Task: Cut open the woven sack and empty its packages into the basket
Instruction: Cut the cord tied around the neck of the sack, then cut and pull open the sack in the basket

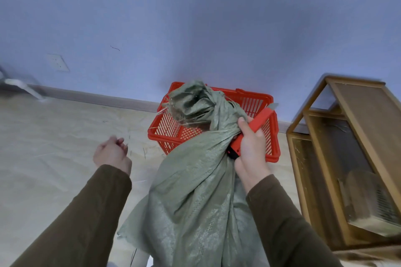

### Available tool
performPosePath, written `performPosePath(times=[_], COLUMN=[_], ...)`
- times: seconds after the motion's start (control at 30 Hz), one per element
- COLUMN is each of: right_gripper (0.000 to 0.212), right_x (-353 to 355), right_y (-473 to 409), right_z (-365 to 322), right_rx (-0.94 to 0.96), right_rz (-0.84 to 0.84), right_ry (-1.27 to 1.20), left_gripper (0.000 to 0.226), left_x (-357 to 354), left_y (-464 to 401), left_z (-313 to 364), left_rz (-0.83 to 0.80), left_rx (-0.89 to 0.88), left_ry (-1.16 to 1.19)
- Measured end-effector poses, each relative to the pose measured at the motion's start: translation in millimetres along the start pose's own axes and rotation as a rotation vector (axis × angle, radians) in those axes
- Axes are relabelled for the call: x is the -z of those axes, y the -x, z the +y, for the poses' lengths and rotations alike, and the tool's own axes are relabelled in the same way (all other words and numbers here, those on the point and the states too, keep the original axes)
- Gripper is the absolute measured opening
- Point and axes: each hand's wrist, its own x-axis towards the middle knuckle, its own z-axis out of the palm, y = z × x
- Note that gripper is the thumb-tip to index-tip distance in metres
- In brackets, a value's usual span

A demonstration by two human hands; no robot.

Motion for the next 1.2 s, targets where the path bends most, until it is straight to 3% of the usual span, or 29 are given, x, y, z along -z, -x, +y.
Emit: performPosePath(times=[0.1,0.2,0.27,0.43,0.6,0.73,0.87,0.97,1.07,1.13,1.2], right_gripper=[0.016,0.017,0.017,0.017,0.013,0.013,0.017,0.018,0.018,0.021,0.019], right_x=[-9,-8,-5,11,18,12,7,0,-6,-7,-5], right_y=[3,3,4,-9,-10,-7,0,6,9,9,7], right_z=[7,12,13,-8,-6,-3,2,3,4,6,6], right_rx=[-0.076,-0.142,-0.157,-0.023,-0.089,-0.140,-0.189,-0.164,-0.137,-0.128,-0.129], right_rz=[-0.107,-0.137,-0.085,0.141,0.157,0.109,0.008,-0.098,-0.195,-0.214,-0.198], right_ry=[0.065,0.080,0.033,-0.210,-0.188,-0.142,-0.106,-0.089,-0.055,-0.030,-0.031], left_gripper=[0.008,0.014,0.014,0.015,0.024,0.015,0.023,0.008,0.026,0.031,0.027], left_x=[-44,-64,-69,-60,-57,-66,-75,-78,-81,-80,-79], left_y=[18,35,46,40,35,42,56,69,81,85,83], left_z=[8,11,12,11,6,6,2,-11,-26,-33,-31], left_rz=[-0.150,-0.438,-0.528,-0.366,-0.302,-0.420,-0.539,-0.697,-0.854,-0.990,-1.008], left_rx=[0.164,0.394,0.456,0.413,0.322,0.409,0.505,0.391,-0.059,-0.228,-0.281], left_ry=[0.101,0.177,0.240,0.334,0.324,0.366,0.352,0.003,-0.613,-0.804,-0.852])
